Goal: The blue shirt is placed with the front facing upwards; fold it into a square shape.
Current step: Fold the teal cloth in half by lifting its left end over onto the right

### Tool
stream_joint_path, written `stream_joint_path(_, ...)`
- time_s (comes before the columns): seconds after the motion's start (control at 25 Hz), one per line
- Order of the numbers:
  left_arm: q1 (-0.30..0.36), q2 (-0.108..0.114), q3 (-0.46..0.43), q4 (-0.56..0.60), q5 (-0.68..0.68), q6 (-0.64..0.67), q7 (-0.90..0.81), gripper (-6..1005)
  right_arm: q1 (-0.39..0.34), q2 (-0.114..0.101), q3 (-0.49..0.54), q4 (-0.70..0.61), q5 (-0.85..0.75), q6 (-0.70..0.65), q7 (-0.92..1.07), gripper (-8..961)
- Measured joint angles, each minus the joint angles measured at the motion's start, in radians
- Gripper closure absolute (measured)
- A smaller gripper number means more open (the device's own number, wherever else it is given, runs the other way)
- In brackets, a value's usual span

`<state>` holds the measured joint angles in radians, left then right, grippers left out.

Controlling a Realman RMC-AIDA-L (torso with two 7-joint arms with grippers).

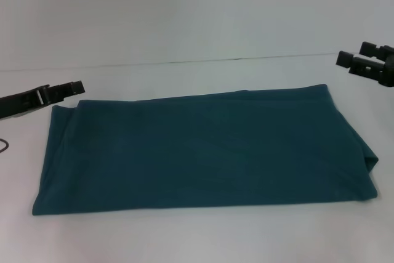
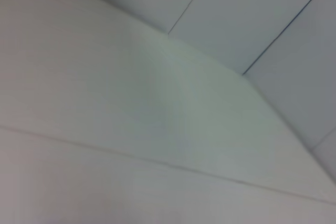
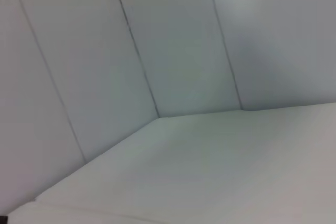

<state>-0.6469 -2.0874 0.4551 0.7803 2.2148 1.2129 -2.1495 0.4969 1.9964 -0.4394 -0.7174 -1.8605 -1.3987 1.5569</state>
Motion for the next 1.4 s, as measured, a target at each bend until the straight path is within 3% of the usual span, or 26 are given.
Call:
stream_joint_path(0.2,-0.039,0.013,0.036,0.043,0.147,-0.002,-0.171,330,-0.008,0.003,0.008,0.024,0.008,0.005,-0.022,34)
stream_joint_path(0.52,-0.047,0.013,0.082,0.083,0.307,0.003,-0.343,338,-0.006,0.006,0.0,0.057,0.006,0.017,-0.034,37)
stream_joint_path(1.4,-0.023,-0.001,0.094,0.08,0.399,-0.011,-0.392,330,-0.018,0.024,0.002,0.083,0.007,0.029,-0.053,37)
